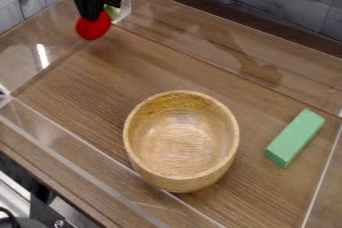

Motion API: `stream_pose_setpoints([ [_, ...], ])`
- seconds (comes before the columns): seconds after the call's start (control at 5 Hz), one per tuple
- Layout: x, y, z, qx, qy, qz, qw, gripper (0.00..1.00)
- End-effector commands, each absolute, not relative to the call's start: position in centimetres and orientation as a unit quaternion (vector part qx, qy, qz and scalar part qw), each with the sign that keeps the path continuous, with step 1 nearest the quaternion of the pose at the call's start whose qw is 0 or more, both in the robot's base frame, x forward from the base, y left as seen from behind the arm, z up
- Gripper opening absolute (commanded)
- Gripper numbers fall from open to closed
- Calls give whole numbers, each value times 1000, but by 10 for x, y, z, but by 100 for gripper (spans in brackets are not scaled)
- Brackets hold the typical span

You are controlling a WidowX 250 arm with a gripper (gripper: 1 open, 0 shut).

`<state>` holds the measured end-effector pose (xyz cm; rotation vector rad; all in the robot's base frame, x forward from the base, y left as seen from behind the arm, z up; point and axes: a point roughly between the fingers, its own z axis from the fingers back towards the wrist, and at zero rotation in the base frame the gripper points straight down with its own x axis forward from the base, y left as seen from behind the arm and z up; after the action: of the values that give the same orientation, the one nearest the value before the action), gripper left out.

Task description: Move the red fruit to the left

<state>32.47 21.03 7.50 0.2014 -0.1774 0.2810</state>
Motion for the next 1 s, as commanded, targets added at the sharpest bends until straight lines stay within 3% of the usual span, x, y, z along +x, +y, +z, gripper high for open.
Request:
stream_pose_setpoints([
  [0.0,327,220,87,110,-117,140,977,0],
  [0.2,323,219,71,108,-111,131,979,100],
  [0.4,318,215,64,105,-109,131,980,100],
  [0.6,314,211,58,105,-106,133,980,0],
  [0.8,322,204,44,106,-104,143,979,0],
])
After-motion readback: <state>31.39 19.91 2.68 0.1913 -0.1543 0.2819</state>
